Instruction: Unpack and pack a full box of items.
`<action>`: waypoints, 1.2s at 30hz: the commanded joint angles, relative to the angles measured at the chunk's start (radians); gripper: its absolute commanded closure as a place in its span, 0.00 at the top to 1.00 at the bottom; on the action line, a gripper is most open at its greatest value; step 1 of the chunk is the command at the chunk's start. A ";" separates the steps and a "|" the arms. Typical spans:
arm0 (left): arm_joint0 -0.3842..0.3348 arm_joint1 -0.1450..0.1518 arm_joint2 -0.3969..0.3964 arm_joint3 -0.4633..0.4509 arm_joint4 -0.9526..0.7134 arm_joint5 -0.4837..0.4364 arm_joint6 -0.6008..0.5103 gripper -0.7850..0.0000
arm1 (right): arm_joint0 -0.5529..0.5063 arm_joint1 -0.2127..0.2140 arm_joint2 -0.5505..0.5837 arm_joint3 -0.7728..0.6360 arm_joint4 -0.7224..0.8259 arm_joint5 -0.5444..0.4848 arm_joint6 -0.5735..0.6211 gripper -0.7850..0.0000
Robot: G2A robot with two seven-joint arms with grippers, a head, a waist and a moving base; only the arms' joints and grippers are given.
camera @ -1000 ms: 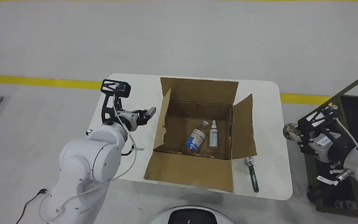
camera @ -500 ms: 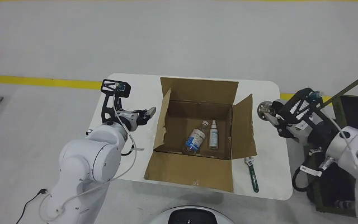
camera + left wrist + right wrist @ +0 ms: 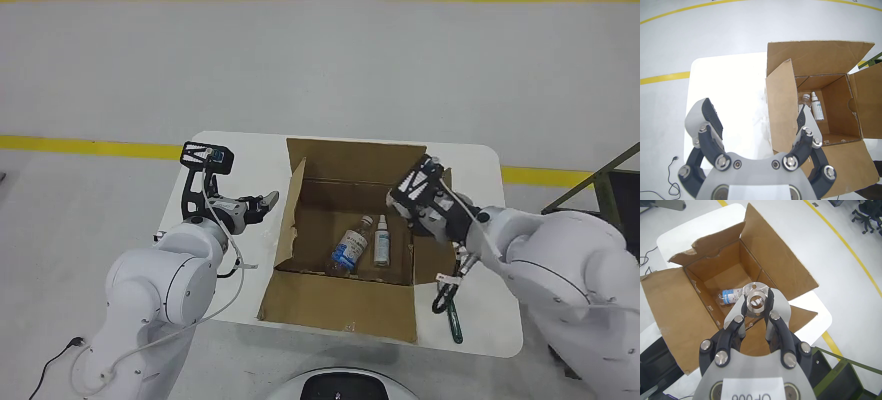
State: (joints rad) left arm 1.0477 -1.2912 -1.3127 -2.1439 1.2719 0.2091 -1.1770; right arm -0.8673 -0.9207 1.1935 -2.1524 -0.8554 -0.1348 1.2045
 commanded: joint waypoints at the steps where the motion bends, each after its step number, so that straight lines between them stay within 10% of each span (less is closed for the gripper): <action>1: 0.000 0.000 0.000 0.000 0.000 0.000 0.000 1.00 | 0.028 -0.010 -0.062 0.045 -0.019 0.035 -0.006 0.00; 36: 0.000 0.000 0.000 0.000 0.000 0.000 0.000 1.00 | 0.090 -0.105 -0.435 0.250 -0.255 0.223 -0.023 0.00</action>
State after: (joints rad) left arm 1.0477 -1.2912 -1.3127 -2.1439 1.2719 0.2091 -1.1770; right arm -0.7877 -1.0172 0.7840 -1.9190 -1.0894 0.0707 1.1746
